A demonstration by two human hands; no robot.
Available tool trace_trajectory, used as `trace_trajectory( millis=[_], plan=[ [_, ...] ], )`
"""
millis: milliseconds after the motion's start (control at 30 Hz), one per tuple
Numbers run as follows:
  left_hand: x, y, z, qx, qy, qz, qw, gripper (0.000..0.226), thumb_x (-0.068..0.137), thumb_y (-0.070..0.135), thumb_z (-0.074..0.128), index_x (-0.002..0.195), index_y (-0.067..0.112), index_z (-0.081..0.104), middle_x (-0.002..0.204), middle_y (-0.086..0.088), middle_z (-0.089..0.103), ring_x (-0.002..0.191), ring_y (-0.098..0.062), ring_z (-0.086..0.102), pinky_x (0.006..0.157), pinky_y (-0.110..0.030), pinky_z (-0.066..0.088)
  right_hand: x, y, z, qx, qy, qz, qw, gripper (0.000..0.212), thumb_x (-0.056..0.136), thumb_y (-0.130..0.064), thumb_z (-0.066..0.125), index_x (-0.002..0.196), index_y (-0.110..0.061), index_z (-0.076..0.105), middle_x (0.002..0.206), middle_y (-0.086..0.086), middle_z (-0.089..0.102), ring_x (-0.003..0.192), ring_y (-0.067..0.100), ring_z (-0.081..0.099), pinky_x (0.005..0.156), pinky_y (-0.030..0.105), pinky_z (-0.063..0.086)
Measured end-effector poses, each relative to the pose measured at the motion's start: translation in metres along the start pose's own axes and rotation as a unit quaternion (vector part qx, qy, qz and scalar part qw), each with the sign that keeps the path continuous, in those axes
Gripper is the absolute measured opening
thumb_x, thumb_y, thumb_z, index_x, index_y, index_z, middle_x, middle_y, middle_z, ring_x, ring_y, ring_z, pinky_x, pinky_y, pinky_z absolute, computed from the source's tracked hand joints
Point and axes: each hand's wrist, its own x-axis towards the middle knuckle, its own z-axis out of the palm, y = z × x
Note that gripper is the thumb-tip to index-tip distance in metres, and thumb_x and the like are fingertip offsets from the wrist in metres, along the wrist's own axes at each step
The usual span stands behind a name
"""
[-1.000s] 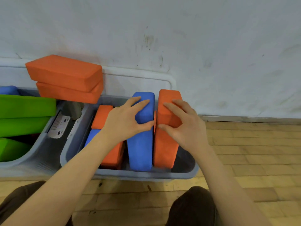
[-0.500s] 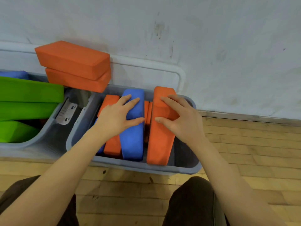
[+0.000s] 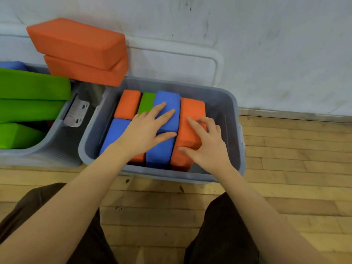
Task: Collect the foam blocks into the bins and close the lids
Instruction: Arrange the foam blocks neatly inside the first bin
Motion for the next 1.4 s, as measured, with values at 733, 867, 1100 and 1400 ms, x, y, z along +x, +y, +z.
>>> trace_trajectory(
  millis=[733,867,1100,1400],
  plan=[
    [-0.04,-0.003,0.095,-0.013,-0.101,-0.164,0.981,0.048,0.096,0.049,0.037,0.143,0.038,0.033,0.151,0.008,0.029,0.136,-0.019,0.023,0.104,-0.04,0.016,-0.006,0.025,0.071,-0.087,-0.195,0.107,0.971,0.05,0.095,-0.042,0.046,0.142,-0.038,0.032,0.143,-0.002,0.03,0.117,0.03,0.044,0.086,0.045,0.047],
    [-0.021,-0.017,0.094,0.021,-0.099,-0.147,0.984,0.053,0.095,0.045,0.041,0.146,0.034,0.027,0.156,0.001,0.017,0.141,-0.025,0.015,0.107,-0.041,0.013,0.024,0.034,0.07,-0.122,-0.196,0.084,0.969,0.054,0.094,-0.044,0.046,0.145,-0.036,0.029,0.151,0.0,0.027,0.132,0.032,0.031,0.1,0.049,0.038],
    [0.03,-0.038,0.109,0.068,-0.123,-0.155,0.978,0.06,0.097,0.048,0.033,0.15,0.03,0.01,0.158,0.002,-0.01,0.143,-0.032,-0.008,0.112,-0.053,0.002,0.047,0.059,0.094,-0.094,-0.154,0.106,0.978,0.059,0.098,-0.043,0.037,0.15,-0.026,0.014,0.159,0.001,0.008,0.146,0.025,0.004,0.117,0.042,0.006],
    [0.03,-0.043,0.136,0.098,-0.114,-0.147,0.978,0.058,0.097,0.051,0.016,0.149,0.032,-0.004,0.158,0.005,-0.01,0.144,-0.027,-0.009,0.11,-0.059,-0.003,0.033,0.071,0.115,-0.146,-0.148,0.093,0.974,0.057,0.1,-0.046,0.021,0.151,-0.026,0.004,0.159,-0.005,-0.003,0.146,0.015,-0.006,0.118,0.041,-0.001]
  ],
)
